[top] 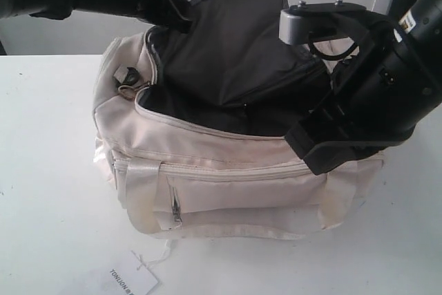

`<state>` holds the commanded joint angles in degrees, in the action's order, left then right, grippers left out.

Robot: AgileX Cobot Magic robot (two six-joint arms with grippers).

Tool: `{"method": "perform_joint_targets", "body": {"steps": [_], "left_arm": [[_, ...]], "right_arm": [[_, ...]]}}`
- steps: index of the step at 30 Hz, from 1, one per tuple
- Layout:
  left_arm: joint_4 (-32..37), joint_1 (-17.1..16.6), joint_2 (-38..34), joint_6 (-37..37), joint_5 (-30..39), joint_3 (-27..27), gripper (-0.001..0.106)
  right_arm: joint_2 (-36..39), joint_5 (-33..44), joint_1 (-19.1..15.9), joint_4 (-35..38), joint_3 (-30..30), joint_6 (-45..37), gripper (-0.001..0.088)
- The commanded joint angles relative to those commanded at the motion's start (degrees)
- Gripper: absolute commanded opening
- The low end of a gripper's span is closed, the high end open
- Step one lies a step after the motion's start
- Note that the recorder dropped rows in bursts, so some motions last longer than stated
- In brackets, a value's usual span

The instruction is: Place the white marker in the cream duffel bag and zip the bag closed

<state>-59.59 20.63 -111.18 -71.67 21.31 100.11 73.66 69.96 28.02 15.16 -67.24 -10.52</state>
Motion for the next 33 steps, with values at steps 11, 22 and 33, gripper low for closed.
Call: {"method": "perform_joint_targets", "body": {"steps": [11,22,33], "left_arm": [[4.1,0.0,3.2,2.9,16.1,0.0,0.0],[11.3,0.0,4.6,7.3,31.8,0.0,0.0],[17.2,0.0,4.6,7.3,41.0,-0.1,0.0]], "right_arm": [[0.0,0.0,0.0,0.0,0.0,0.0,0.0],[0.0,0.0,0.0,0.0,0.0,0.0,0.0],[0.0,0.0,0.0,0.0,0.0,0.0,0.0]]}}
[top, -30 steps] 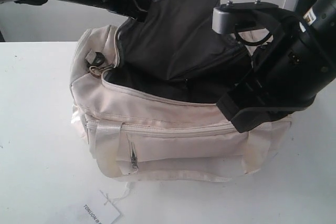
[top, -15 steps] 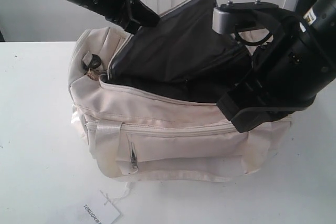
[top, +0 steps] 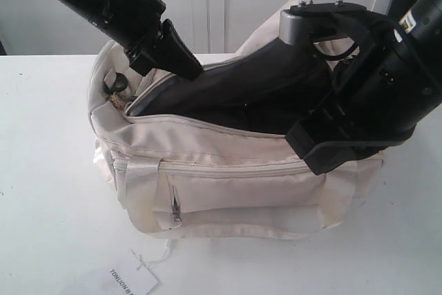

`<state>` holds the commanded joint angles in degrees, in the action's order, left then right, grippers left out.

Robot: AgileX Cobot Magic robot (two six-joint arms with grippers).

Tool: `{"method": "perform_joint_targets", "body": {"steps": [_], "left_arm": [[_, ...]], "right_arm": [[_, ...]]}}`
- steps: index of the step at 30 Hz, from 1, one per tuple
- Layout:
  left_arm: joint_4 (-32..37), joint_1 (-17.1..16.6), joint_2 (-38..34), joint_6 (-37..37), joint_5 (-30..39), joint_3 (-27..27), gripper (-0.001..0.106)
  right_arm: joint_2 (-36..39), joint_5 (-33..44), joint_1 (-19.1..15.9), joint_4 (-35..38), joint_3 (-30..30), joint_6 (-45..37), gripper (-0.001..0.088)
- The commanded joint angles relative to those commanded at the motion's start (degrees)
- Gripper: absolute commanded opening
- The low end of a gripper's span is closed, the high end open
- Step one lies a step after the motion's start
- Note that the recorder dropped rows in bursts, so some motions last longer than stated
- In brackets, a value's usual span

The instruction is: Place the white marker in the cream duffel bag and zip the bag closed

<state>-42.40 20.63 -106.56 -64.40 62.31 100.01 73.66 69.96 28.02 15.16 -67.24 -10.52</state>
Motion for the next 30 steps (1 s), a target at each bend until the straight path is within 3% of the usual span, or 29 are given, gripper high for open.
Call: {"method": "perform_joint_targets", "body": {"steps": [11,20,30], "left_arm": [[0.0,0.1,-0.7,0.0,0.5,0.0,0.001],[0.0,0.1,-0.9,0.6,0.7,-0.1,0.049],[0.0,0.1,1.3,4.5,0.2,0.1,0.052]], "right_arm": [[0.0,0.0,0.0,0.0,0.0,0.0,0.0],[0.0,0.0,0.0,0.0,0.0,0.0,0.0],[0.0,0.0,0.0,0.0,0.0,0.0,0.0]]}}
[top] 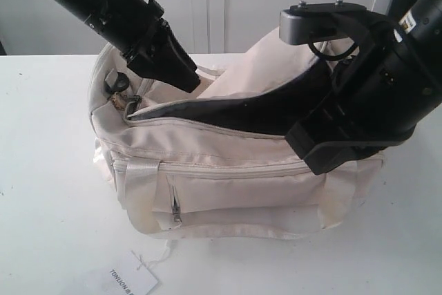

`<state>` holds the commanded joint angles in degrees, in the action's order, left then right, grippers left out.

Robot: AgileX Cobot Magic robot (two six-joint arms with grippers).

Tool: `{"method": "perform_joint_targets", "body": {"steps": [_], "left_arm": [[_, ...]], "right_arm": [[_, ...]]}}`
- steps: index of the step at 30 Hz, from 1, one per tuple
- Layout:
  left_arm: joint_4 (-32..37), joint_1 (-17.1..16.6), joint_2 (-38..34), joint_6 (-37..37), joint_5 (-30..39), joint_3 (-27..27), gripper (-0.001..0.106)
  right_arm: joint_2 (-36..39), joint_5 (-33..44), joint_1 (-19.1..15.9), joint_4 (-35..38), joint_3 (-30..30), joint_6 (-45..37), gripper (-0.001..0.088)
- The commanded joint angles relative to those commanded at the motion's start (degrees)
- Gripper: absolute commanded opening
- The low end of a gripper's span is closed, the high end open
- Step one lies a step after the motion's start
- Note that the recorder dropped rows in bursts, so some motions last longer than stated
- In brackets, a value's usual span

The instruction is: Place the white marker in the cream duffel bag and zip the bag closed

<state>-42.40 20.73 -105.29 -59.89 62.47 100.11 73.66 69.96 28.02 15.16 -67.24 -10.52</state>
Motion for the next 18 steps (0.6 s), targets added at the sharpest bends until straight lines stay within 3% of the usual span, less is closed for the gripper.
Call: {"method": "perform_joint_targets", "body": {"steps": [6,11,15,18], "left_arm": [[0.9,-0.1,2.9,1.6,-2.8,0.0,0.052],[7.9,-0.1,5.1,10.5,-10.4,0.0,0.049],[15.4,-0.1,6.5,15.8,-12.9,0.0,0.035],[21.5,-0.1,7.3,21.2,-13.1,0.0,0.017]], "right_arm": [[0.0,0.0,0.0,0.0,0.0,0.0,0.0],[0.0,0.0,0.0,-0.2,0.0,0.0,0.0],[0.0,0.0,0.0,-0.7,0.0,0.0,0.0],[0.0,0.0,0.0,-0.9,0.0,0.0,0.0]]}}
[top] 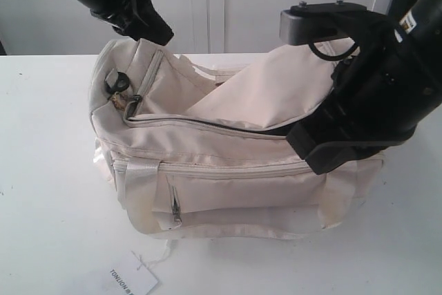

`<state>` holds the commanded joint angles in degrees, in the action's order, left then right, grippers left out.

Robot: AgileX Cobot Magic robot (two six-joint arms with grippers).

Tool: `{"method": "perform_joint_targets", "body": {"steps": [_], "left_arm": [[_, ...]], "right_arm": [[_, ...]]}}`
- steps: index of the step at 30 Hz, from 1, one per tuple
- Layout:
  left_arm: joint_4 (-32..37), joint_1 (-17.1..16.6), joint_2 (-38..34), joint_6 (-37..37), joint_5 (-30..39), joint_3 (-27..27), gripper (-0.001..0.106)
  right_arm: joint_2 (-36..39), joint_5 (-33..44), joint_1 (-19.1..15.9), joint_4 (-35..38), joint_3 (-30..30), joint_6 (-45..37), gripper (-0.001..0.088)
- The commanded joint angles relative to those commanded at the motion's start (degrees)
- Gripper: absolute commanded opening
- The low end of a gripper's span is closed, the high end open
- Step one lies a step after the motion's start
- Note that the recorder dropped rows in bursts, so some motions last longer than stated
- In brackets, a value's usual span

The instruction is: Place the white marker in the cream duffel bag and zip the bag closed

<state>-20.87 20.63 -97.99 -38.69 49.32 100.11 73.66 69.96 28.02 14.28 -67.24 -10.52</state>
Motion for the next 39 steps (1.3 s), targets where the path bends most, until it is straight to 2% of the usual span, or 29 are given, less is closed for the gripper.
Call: {"method": "perform_joint_targets", "body": {"steps": [3,4,9,14,20,25,27,30,31,33,35,39], "left_arm": [[4.9,0.0,0.7,6.3,0.0,0.0,0.002],[6.5,0.0,0.8,8.6,0.0,0.0,0.0],[10.2,-1.4,0.9,20.6,0.4,0.0,0.0],[10.2,-6.4,0.9,31.7,2.7,0.0,0.0],[10.1,-10.8,0.7,36.4,7.3,-0.2,0.0],[8.2,-10.7,0.6,36.9,6.2,-2.6,0.001],[7.7,-10.7,0.5,36.9,5.2,-3.8,0.007],[7.4,-10.7,0.2,37.0,4.5,-5.0,0.026],[5.1,-10.7,0.2,36.9,3.6,-5.7,0.04],[1.1,-10.7,0.2,34.0,2.5,-6.6,0.053],[-0.3,-10.7,-0.1,32.5,1.7,-7.7,0.057],[-0.3,-10.7,-1.5,32.5,0.6,-8.7,0.056]], "right_arm": [[0.0,-0.1,0.0,0.0,0.0,0.0,0.0],[0.0,-0.1,0.0,0.0,0.0,0.0,0.0],[0.0,0.0,0.0,0.0,0.0,0.0,0.0],[0.0,0.0,0.0,0.0,0.0,0.0,0.0],[0.0,0.0,0.0,0.0,0.0,0.1,0.0],[0.0,0.0,0.0,0.0,0.0,0.1,0.0],[0.0,0.0,0.0,0.0,0.0,0.1,0.0],[0.0,0.0,0.0,0.0,0.0,0.2,0.0],[0.0,0.0,0.0,0.1,0.0,0.5,0.0],[0.0,0.0,0.0,0.1,0.0,0.5,0.0],[0.0,0.0,0.0,0.1,0.0,0.5,0.0],[0.0,0.0,0.0,0.1,0.0,0.5,0.0]]}}
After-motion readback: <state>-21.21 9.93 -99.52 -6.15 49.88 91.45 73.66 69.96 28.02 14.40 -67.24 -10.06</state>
